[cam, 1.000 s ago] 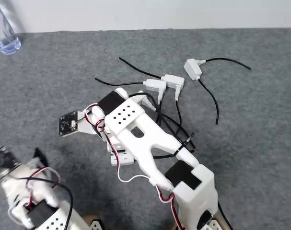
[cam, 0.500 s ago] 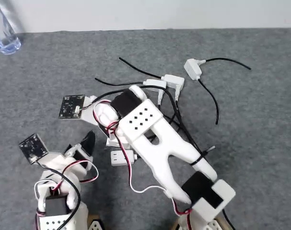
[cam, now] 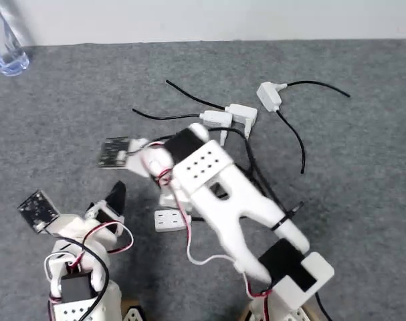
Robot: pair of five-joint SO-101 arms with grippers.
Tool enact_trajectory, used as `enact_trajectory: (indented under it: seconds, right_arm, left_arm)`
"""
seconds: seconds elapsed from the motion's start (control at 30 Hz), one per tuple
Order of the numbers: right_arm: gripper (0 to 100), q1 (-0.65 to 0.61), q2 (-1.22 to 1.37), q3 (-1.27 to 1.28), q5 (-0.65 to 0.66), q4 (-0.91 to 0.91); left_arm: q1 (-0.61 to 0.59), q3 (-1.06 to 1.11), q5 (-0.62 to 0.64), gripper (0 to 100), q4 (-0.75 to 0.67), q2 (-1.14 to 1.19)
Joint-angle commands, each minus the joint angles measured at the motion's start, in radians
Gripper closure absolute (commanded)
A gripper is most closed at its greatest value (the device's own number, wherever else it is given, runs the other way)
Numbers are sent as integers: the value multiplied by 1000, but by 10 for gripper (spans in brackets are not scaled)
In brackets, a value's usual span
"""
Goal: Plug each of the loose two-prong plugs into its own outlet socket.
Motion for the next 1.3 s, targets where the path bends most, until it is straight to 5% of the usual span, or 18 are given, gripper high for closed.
enact_trajectory:
  seconds: [0.0, 0.3, 0.57, 0.87, 1.07, 1.27]
  right_arm:
    - [991, 116, -47, 120, 101, -119]
    - [991, 257, -39, 364, 258, -371]
    - [991, 314, -38, 506, 270, -530]
    - [985, 314, -38, 585, 262, -578]
    - [846, 308, -38, 588, 261, -573]
    - [879, 257, -38, 588, 261, -578]
  left_arm:
    - [-61, -7, 6, 716, -15, -11]
    - [-57, -7, 6, 716, -14, -11]
    - [-57, -7, 6, 716, -14, -11]
    - [-57, -7, 6, 716, -12, -11]
    - [-57, -7, 6, 716, -12, -11]
    - [-57, -7, 6, 716, -12, -11]
